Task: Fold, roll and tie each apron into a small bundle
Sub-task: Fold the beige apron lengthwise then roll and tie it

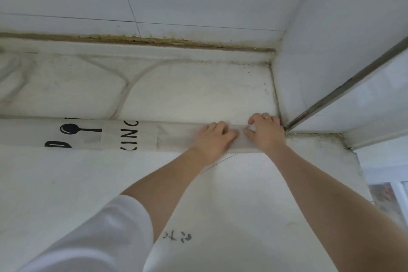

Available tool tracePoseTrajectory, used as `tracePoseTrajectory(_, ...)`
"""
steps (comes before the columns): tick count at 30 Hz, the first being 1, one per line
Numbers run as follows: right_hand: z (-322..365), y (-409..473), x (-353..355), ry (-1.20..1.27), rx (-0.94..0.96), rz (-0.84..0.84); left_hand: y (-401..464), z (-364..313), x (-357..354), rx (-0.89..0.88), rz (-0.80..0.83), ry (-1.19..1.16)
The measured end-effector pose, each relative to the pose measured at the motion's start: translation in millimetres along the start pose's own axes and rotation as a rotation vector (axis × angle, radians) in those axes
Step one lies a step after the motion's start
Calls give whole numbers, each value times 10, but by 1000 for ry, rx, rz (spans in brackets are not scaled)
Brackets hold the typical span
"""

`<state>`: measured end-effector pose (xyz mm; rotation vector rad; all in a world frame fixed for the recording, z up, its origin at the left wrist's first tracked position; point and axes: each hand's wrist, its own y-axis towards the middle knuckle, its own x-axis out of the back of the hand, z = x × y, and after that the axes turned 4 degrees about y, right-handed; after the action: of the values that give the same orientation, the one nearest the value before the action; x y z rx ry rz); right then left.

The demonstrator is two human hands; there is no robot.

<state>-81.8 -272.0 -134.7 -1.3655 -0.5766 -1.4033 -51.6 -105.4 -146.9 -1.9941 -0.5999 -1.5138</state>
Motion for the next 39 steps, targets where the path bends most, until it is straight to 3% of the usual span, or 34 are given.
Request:
tracePoseTrajectory(3, -53, 92, 113, -58, -28, 106, 129, -111, -71, 140, 66, -32)
tracePoseTrajectory(8, -127, 100, 233, 22, -69, 245, 151, -118, -35, 157, 98, 24)
tracePoseTrajectory(13, -58, -36, 263, 944, -101, 313, 202, -115, 10, 170, 126, -8)
tracePoseTrajectory(16, 168, -64, 230, 1179, -197, 371, 173, -9, 18, 112, 115, -80)
tracePoseTrajectory(19, 447, -98, 182, 1315, -310, 315, 25, 64, 24, 50, 156, -67)
tracePoseTrajectory(23, 709, -121, -28, 1138, -240, 247, -60, 193, 138, 376, 138, -116)
tracePoseTrajectory(26, 813, -159, -246, 1010, -184, 188, -143, 412, 192, 292, 185, -317)
tracePoseTrajectory(30, 845, -156, -275, 951, -145, 214, -344, 569, 117, 185, 84, -416)
tracePoseTrajectory(34, 770, -149, -226, 387, 163, 191, -437, 573, -5, 126, 36, -470)
tracePoseTrajectory(37, 734, -144, -183, 223, 239, 210, -380, 546, -10, 186, 15, -425)
tracePoseTrajectory(39, 688, -103, -184, 168, 216, 86, -361, 512, -12, 221, -47, -442)
